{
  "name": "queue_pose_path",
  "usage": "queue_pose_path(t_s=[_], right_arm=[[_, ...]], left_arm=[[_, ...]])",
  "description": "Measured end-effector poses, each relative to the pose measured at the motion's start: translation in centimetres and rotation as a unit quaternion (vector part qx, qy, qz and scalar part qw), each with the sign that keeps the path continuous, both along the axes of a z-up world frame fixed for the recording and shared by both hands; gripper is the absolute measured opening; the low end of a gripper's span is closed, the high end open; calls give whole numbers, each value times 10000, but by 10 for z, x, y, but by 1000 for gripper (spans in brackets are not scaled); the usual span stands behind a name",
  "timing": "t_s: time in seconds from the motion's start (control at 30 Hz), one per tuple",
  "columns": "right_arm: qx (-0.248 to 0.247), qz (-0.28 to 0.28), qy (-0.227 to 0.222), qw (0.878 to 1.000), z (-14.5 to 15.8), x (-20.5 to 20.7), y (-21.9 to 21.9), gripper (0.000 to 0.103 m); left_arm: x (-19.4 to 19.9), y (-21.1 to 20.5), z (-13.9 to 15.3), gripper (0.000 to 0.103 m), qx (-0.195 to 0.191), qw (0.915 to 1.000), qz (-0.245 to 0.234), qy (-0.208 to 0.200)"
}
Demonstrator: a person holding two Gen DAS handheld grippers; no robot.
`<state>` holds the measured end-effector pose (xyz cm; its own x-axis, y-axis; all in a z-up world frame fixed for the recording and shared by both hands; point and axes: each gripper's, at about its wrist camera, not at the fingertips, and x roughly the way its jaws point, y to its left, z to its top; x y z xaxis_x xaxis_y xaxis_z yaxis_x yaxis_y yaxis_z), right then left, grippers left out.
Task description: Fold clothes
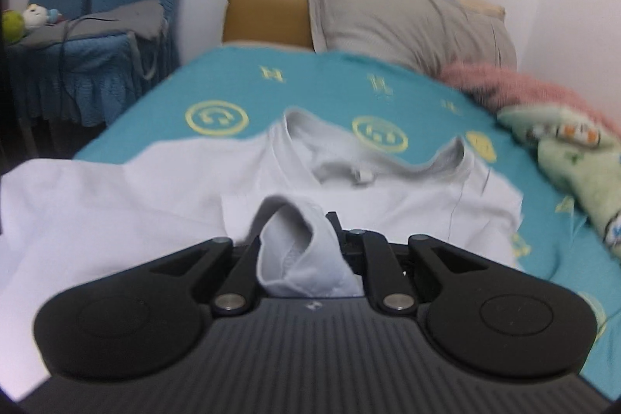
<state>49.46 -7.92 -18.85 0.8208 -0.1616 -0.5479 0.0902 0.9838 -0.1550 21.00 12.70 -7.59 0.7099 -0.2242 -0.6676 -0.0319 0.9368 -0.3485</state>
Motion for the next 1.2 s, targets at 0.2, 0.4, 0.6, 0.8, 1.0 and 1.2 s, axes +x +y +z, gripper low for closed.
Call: queue_pose_path(t_s=[0.2, 0.4, 0.6, 0.8, 1.0, 1.2], right_arm=[[701, 165, 238, 9971, 20, -37, -28, 88], [1347, 429, 169, 9898, 61, -110, -57, 88], [1460, 479, -290, 9877, 117, -229, -112, 88], [1994, 377, -784, 9760, 154, -350, -164, 88], [2577, 108, -790, 9629, 144, -418, -191, 88], [2437, 85, -921, 9654, 141, -434, -201, 88]], left_arm=[[7, -8, -5, 82, 100, 9997, -214, 26], [-11, -19, 7, 82, 260, 9989, -337, -204], [-45, -40, 22, 83, 311, 9963, -473, -646], [-69, -76, 20, 83, 389, 9950, -761, -509], [-91, -121, 6, 83, 362, 9909, -1290, -140], [-107, -163, -7, 82, 754, 9855, -1517, -7]])
